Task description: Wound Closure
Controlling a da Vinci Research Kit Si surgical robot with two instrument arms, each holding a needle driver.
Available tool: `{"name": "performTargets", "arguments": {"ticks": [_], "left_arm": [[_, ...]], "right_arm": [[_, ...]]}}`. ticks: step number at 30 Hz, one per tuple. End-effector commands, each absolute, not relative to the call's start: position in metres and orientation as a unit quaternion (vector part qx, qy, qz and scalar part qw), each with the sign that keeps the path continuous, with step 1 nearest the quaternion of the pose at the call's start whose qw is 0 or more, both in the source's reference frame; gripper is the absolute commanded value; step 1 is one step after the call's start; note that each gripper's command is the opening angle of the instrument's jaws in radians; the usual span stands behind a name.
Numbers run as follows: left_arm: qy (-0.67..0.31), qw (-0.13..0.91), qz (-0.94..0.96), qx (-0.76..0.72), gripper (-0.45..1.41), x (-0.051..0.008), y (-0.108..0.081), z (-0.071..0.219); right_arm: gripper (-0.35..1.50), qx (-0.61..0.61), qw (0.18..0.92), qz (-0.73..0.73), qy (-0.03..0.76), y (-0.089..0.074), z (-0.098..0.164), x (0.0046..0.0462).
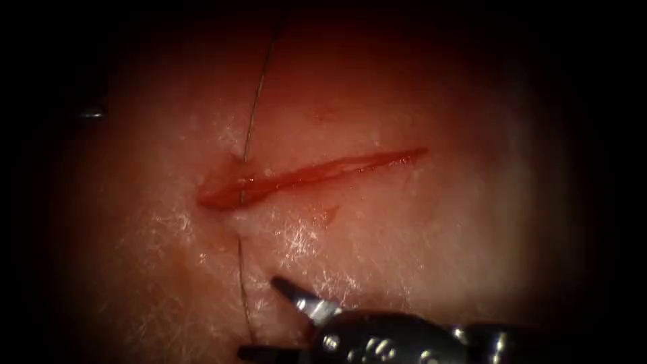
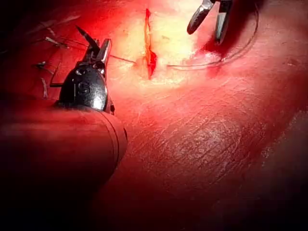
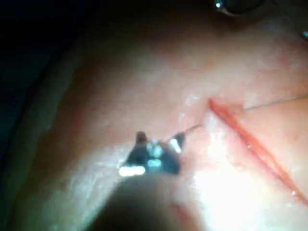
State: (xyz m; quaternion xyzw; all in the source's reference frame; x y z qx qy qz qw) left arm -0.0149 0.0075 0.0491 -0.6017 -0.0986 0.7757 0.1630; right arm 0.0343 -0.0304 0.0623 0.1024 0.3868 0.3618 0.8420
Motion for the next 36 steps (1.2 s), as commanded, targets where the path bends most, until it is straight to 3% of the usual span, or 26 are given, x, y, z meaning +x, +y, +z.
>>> {"name": "performTargets", "arguments": {"ticks": [1, 21, 31, 33, 34, 36], "left_arm": [[-0.098, 0.163, 0.776, -0.601, -0.45, -0.0154, 0.0073, 0.0499], [-0.101, 0.159, 0.779, -0.599, -0.45, -0.0155, 0.0070, 0.0501], [-0.102, 0.158, 0.779, -0.598, -0.45, -0.0155, 0.0070, 0.0501], [-0.102, 0.158, 0.779, -0.598, -0.45, -0.0155, 0.0070, 0.0501], [-0.102, 0.158, 0.779, -0.598, -0.45, -0.0155, 0.0070, 0.0501], [-0.100, 0.156, 0.780, -0.598, -0.45, -0.0155, 0.0070, 0.0501]], "right_arm": [[1.20, 0.110, 0.838, 0.368, 0.387, -0.0311, 0.0639, 0.0358], [1.23, 0.159, 0.863, 0.386, 0.283, -0.0323, 0.0703, 0.0362], [1.08, 0.187, 0.823, 0.478, 0.243, -0.0322, 0.0734, 0.0358], [0.86, 0.187, 0.823, 0.477, 0.243, -0.0323, 0.0735, 0.0359], [0.57, 0.187, 0.823, 0.477, 0.243, -0.0324, 0.0735, 0.0359], [0.27, 0.188, 0.823, 0.478, 0.243, -0.0322, 0.0733, 0.0358]]}}
